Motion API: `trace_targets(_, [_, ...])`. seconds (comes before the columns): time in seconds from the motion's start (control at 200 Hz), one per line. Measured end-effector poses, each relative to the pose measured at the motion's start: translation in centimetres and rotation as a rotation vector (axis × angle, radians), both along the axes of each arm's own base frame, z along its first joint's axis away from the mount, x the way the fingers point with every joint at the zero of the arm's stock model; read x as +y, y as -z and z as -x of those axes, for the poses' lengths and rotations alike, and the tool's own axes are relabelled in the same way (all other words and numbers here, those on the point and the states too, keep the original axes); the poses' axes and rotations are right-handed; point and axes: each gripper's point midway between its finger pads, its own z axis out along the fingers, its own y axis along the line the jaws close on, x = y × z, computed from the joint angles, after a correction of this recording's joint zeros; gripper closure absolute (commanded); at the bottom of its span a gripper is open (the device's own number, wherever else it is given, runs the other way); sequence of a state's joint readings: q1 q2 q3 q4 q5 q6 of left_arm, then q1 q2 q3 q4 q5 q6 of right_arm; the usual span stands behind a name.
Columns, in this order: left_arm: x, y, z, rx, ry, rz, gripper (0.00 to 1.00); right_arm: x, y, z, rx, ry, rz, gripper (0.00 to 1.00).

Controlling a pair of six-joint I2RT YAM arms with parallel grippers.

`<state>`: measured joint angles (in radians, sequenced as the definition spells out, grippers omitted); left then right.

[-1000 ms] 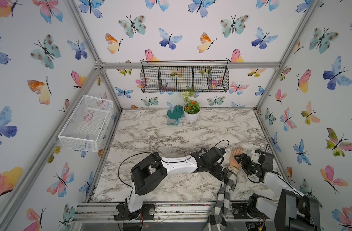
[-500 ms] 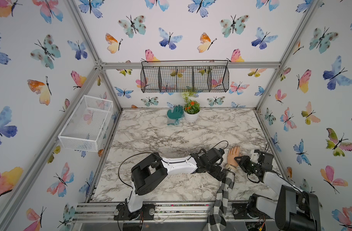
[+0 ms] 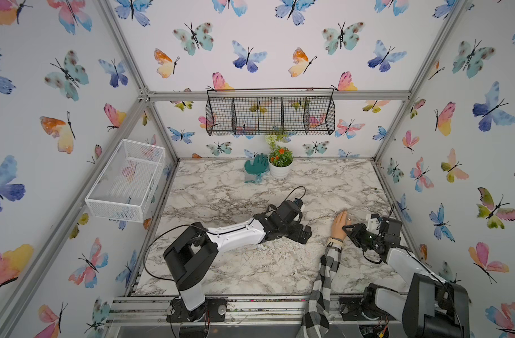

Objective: Take off the watch
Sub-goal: Adjust the hand at the center of the board.

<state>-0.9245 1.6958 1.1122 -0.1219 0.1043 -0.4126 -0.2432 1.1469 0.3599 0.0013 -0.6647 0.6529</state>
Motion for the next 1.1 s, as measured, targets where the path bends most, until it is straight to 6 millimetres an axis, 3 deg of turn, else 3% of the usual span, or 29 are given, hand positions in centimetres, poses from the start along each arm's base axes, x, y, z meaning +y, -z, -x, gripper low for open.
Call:
trace_targets(0.195, [6.4,-0.3,-3.7,-0.017,-0.167,-0.001,0.02,0.3,0.0,0.2,0.013,-0.009,-0.012,0.88])
trace_targets(0.365, [9.9,0.4,-4.5,-0.011,-0.241,-0.019,0.02,1.9,-0.2,0.0,0.018,-0.056,-0.010,0.87])
trace_targets(0.696, [12.4,0.2,-4.8,-0.021,-0.295,-0.008,0.02,10.0,-1.1,-1.5,0.033,-0.237,0.034,0.82])
trace_targets(0.921, [12.8,-0.1,-5.2,-0.028,-0.308,0.001,0.02,15.4,-1.3,-2.4,0.049,-0.311,0.112,0.79])
trace_targets(1.101, [13.1,-0.3,-5.4,-0.030,-0.321,0.010,0.02,18.6,-1.4,-2.6,0.061,-0.326,0.221,0.77])
